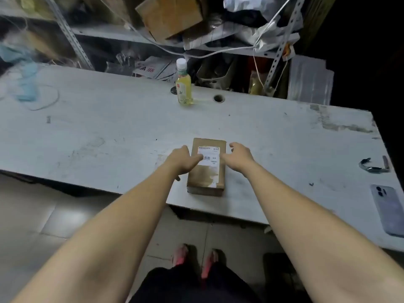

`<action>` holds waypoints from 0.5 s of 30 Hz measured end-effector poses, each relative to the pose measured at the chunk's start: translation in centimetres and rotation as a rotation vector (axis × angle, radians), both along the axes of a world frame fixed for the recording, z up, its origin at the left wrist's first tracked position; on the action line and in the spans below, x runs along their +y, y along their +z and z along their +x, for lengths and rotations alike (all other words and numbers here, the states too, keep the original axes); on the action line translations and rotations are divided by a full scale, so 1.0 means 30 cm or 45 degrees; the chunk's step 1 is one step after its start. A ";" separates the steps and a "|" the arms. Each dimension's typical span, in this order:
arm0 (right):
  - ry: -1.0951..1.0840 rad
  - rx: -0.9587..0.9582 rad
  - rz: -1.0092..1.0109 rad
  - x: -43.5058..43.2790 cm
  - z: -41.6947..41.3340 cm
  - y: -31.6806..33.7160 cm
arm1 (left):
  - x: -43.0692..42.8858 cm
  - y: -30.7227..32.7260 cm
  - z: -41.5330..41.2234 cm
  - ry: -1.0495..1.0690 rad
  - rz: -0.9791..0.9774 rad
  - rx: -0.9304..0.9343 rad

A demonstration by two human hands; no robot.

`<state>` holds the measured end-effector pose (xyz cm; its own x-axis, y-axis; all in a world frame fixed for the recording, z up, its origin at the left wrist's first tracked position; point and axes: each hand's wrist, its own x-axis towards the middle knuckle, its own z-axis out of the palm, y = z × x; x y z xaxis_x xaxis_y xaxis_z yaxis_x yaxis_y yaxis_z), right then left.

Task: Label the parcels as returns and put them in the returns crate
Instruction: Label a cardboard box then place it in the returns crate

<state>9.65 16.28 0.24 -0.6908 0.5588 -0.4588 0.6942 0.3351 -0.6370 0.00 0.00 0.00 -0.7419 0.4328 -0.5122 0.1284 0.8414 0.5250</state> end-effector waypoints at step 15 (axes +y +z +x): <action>-0.406 0.267 -0.276 -0.049 0.026 -0.141 | 0.022 -0.095 0.006 0.039 0.305 -0.131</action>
